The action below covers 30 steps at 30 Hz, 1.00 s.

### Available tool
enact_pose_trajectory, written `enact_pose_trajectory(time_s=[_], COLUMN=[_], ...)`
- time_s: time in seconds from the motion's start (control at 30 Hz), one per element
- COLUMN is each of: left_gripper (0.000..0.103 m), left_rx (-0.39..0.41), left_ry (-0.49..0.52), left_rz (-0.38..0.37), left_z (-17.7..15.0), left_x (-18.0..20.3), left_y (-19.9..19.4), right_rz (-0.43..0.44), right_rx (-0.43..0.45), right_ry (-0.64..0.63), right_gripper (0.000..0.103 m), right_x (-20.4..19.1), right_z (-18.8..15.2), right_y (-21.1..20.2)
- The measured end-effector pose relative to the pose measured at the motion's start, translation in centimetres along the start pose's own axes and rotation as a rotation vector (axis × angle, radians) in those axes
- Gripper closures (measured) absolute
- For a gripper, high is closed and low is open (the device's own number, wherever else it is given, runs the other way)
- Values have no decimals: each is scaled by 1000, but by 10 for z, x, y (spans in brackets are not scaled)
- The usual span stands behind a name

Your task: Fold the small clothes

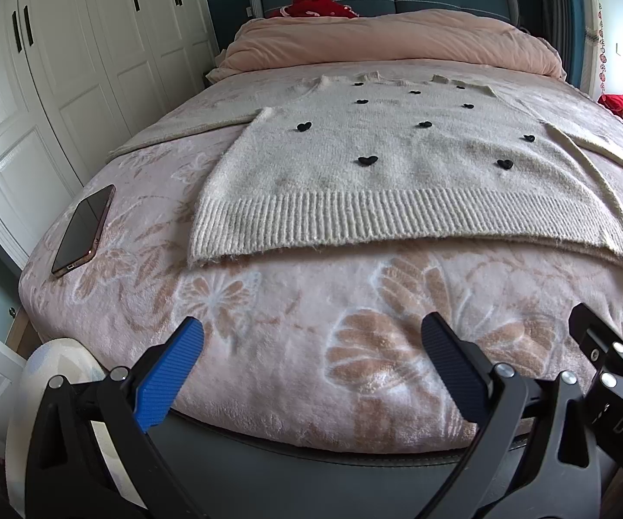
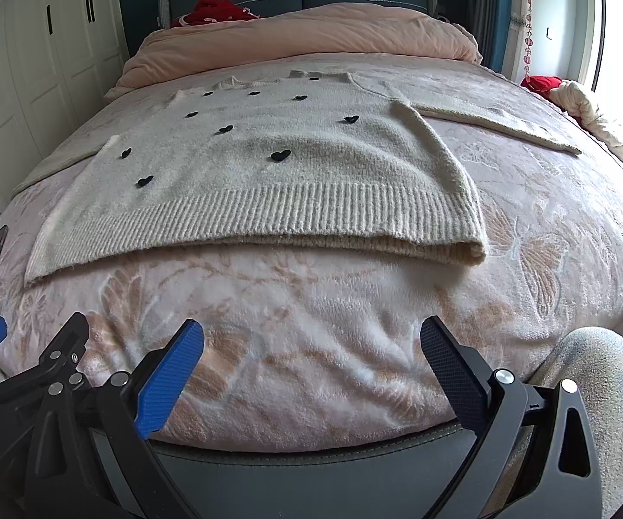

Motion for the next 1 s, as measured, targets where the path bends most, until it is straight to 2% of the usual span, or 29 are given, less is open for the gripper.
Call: enact_pose_trajectory(time_s=[1.0], left_gripper=[5], left_rx=[-9], left_ry=[0], left_rz=[-2], left_z=[-4], left_x=[3], left_y=[2], right_rz=[4], right_rx=[-7], right_ry=[9], right_gripper=[5], right_x=[1], right_z=[-2], right_y=[2])
Point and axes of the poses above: each gripper's, at about its wrist camera, not at the fingertips, and y roughly the way its jaws point, x to its right, z to its top, the point moved 5 cm from there along y, roughly the way its jaws point, and after that the axes turned 6 degrees about z, right-handed, at the moved point
